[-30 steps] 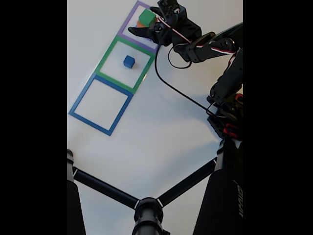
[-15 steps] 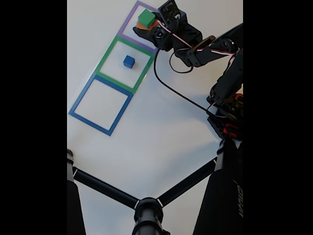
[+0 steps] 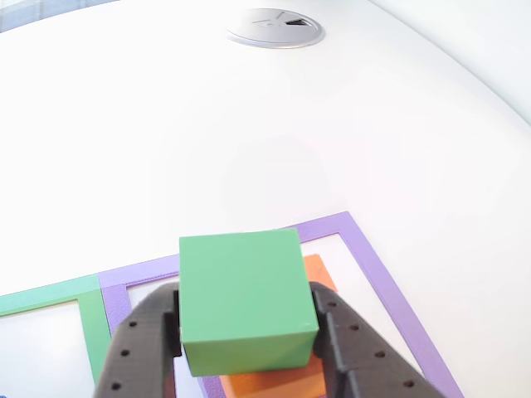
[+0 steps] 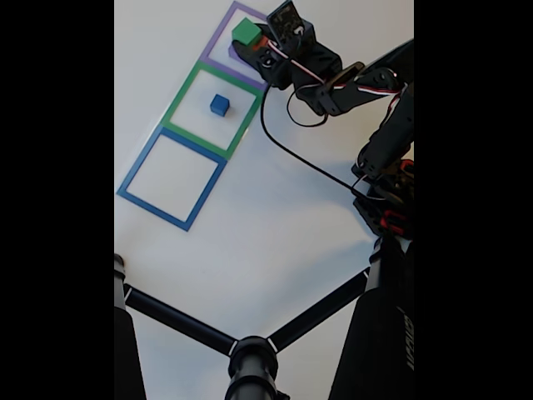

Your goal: Tower of hanoi

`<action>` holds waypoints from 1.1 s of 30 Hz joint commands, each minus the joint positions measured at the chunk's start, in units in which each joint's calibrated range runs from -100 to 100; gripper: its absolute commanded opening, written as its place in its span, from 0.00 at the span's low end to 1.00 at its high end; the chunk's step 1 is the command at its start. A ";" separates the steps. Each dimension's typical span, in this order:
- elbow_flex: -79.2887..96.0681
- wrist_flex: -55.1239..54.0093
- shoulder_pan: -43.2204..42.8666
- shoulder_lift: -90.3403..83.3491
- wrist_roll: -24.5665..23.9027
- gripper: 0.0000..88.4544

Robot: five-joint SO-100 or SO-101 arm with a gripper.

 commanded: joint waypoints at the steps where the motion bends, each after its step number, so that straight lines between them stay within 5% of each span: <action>1: -0.30 -1.20 -0.98 -2.06 0.54 0.12; 14: 0.70 11.03 -3.85 -15.62 0.54 0.11; 21: -4.21 44.31 -6.06 -37.91 0.54 0.10; 28: -28.12 90.55 -10.47 -50.02 0.54 0.09; 33: -43.30 108.76 -15.55 -51.55 0.54 0.09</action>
